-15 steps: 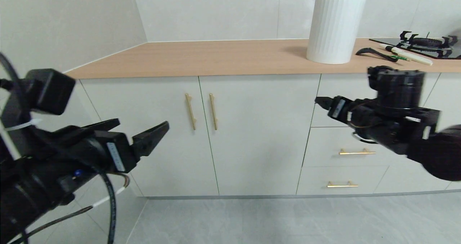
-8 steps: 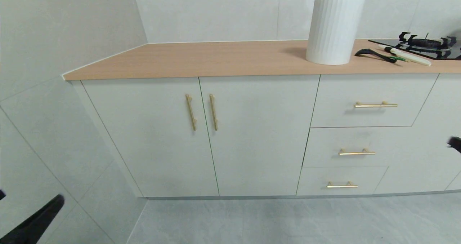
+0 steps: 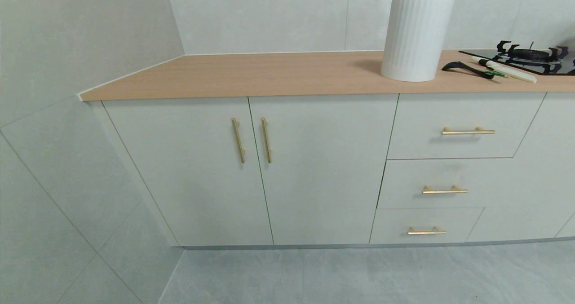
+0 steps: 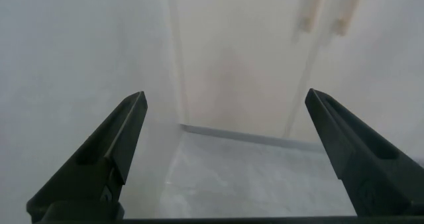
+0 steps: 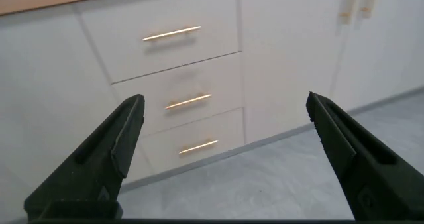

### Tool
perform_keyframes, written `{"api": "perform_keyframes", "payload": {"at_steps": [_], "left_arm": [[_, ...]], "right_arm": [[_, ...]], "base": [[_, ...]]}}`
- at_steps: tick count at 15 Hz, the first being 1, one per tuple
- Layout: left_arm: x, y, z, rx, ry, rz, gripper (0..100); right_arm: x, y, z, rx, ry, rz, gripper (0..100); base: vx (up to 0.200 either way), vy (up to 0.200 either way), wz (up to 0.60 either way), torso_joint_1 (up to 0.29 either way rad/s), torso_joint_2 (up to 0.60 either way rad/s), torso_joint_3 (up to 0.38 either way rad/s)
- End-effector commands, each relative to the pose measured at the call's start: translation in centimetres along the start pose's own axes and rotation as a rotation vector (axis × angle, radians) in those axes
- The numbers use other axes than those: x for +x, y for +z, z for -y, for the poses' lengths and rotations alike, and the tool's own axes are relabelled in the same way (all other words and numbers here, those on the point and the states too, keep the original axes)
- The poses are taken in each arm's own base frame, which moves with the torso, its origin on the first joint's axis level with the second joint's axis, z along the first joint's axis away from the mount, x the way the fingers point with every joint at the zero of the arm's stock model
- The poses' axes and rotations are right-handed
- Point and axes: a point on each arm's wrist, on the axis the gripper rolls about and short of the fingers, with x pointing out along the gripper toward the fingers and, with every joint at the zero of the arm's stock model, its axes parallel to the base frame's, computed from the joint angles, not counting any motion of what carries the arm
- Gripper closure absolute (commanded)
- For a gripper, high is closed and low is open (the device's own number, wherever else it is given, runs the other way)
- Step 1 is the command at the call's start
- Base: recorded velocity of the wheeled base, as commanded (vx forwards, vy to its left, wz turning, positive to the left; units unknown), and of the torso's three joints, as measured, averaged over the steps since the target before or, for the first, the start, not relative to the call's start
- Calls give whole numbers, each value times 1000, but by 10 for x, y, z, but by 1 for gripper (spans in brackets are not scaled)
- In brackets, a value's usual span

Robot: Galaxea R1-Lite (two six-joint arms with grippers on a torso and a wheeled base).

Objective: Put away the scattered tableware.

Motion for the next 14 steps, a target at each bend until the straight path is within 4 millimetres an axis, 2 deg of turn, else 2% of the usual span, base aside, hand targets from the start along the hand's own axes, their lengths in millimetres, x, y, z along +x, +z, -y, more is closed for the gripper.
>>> {"api": "perform_keyframes", "payload": {"at_steps": [1,3,6,7,10,12,14], "left_arm": [[-7,-20,0,15,26,40,0],[-3,-30,1,24,19,5,0],[2,-45,3,30,2,-41,0],[3,-44,3,18,-12,-22,0],[4,-45,5,17,-84,-12,0],[5,-48,7,27,-159,-13,0],[6,-50,7,45,-164,-7,0]], "right_arm": [[-12,-24,1,12,-16,43,0],[-6,-48,-1,-28,-11,-19,0],[3,-69,-3,-81,8,-42,0],[8,-86,-3,-123,24,-64,0],[9,-86,-6,-142,149,-41,0],[8,-87,-10,-162,320,-47,0],[8,-87,-11,-172,373,-46,0]], "base": [[0,0,0,0,0,0],[0,0,0,0,0,0],[0,0,0,0,0,0],[0,0,0,0,0,0],[0,0,0,0,0,0],[0,0,0,0,0,0],[0,0,0,0,0,0]]}}
